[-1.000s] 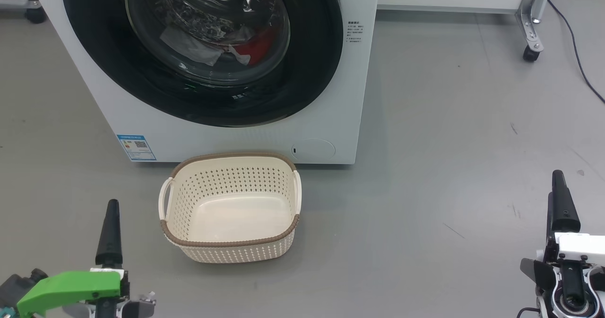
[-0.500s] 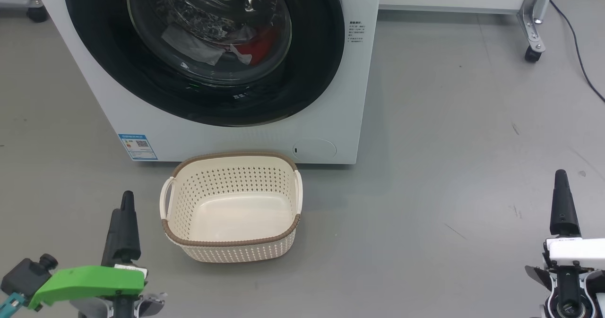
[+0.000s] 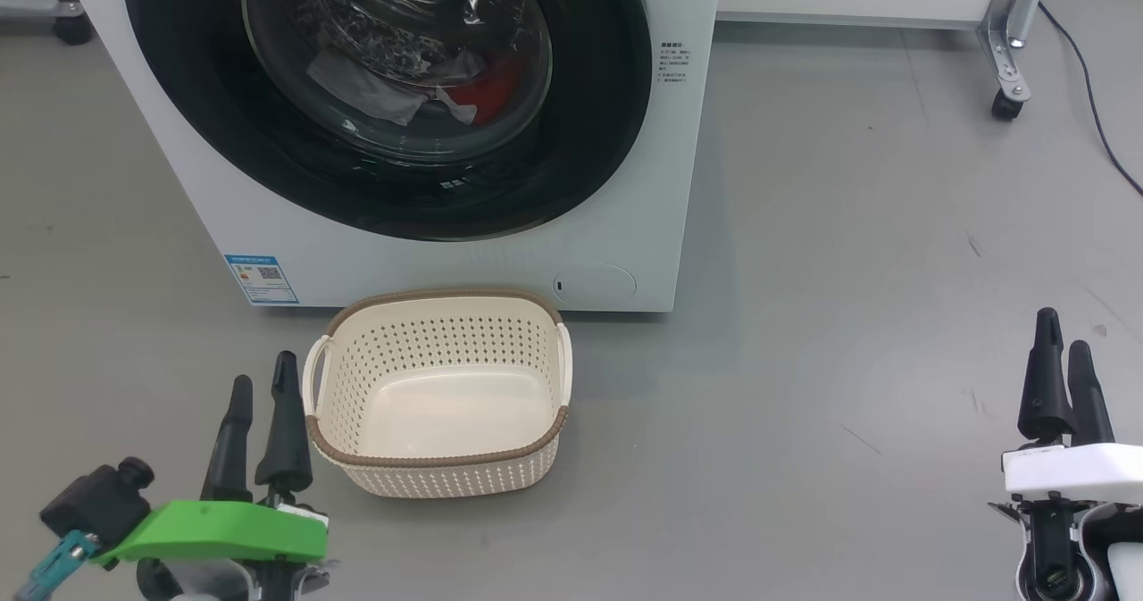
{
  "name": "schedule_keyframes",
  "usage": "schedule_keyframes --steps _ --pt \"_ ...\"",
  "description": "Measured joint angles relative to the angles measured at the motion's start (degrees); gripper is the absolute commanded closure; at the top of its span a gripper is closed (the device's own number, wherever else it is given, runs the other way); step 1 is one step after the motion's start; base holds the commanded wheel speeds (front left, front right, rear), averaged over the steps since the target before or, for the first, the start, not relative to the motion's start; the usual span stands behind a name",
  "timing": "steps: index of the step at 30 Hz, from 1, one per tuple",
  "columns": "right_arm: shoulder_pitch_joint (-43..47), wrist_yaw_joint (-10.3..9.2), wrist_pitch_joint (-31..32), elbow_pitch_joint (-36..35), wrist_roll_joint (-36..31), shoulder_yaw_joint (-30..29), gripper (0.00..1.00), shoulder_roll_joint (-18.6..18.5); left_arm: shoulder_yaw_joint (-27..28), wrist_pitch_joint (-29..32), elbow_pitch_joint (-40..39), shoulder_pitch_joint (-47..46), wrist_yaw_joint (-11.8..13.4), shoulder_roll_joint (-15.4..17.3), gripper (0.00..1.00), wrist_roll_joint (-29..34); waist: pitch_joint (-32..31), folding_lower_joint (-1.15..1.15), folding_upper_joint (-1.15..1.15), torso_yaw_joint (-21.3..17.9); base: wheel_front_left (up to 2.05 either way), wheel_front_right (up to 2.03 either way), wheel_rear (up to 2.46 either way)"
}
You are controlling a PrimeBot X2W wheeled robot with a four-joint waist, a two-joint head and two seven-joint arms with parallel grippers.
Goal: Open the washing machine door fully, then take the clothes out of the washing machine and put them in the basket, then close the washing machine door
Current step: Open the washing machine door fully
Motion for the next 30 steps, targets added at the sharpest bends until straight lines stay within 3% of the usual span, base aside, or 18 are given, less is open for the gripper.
schedule_keyframes --steps 12,22,26,30 --pt "1.1 -1.54 -2.1 -0.1 -12.0 4.3 0.00 -1.8 -4.1 -2.2 0.5 0.1 0.1 0.3 0.00 14.4 -0.2 0.00 0.00 -0.1 0.00 0.00 0.00" --pt "1.1 -2.68 -3.6 -0.1 -20.5 6.9 0.00 -2.8 -6.8 -4.1 0.9 0.1 2.4 0.5 0.00 26.5 -0.2 0.00 0.00 -0.2 0.00 0.00 0.00" --pt "1.1 -4.05 -3.8 0.3 -24.9 8.1 0.00 -4.0 -8.2 -4.8 1.7 0.1 3.1 0.6 0.00 31.7 -0.2 0.00 0.00 -0.2 0.00 0.00 0.00" --pt "1.2 -4.55 -3.8 0.9 -27.1 9.1 0.00 -4.6 -8.9 -5.1 2.1 0.1 4.1 0.6 0.00 33.7 -0.1 0.00 0.00 -0.2 0.00 0.00 0.00"
